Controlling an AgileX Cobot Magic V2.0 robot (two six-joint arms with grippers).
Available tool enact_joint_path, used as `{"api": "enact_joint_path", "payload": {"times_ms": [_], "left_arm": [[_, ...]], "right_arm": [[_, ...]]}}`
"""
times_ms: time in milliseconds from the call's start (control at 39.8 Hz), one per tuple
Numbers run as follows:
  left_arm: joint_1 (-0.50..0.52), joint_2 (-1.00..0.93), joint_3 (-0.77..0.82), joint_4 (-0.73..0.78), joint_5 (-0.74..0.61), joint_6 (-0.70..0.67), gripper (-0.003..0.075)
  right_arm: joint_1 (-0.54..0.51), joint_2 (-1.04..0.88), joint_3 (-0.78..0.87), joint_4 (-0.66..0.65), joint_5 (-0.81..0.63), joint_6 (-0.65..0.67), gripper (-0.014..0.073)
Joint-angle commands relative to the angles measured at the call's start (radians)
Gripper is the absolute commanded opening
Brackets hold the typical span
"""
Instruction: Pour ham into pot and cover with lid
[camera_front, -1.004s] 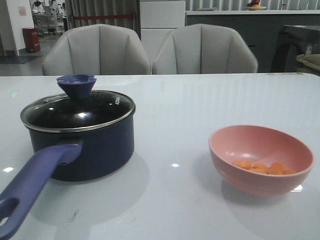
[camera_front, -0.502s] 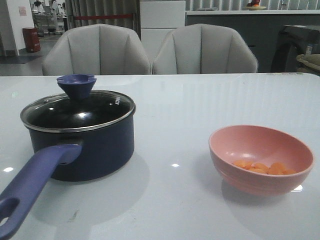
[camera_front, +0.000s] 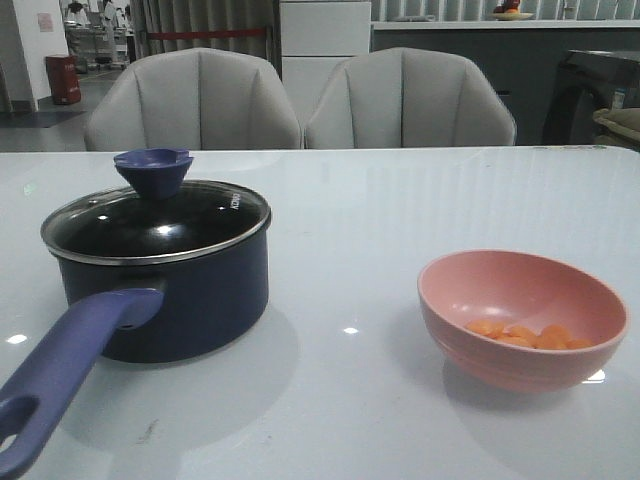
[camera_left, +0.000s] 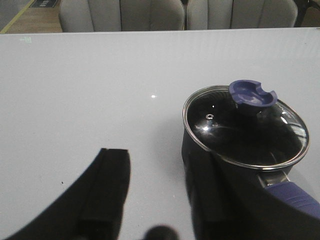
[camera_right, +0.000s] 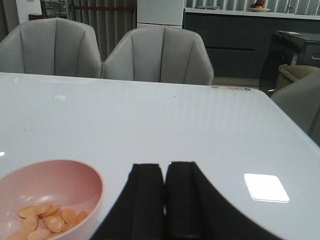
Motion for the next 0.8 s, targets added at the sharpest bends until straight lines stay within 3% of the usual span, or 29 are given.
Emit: {"api": "enact_joint_path", "payload": {"times_ms": [0,75,452,678,778], "left_arm": [[-0.006,0.016,-0.037,-0.003,-0.089,-0.001,0.0508],[-0.006,0.016,-0.037,-0.003,-0.107,-0.001,0.0539],[-0.006,0.026,-0.052,-0.032,-0.131,-0.003,0.0547],[-0.006,0.153,-0.203,-0.033,0.012,-0.003,0.0661],[-0.006,0.255,-0.295,-0.033,0.094,-0.003,0.0667]], "right_arm": [[-0.005,-0.02,0.011,-0.005,-0.077,-0.001,0.0148],[-0.005,-0.02,0.011,-0.005,-0.077,-0.001,0.0148],[-0.005,-0.02,0.011,-0.005,-0.077,-0.001,0.0148],[-0.005,-0.02,0.011,-0.005,-0.077,-0.001,0.0148],[-0.005,-0.02,0.011,-0.005,-0.077,-0.001,0.0148]]}}
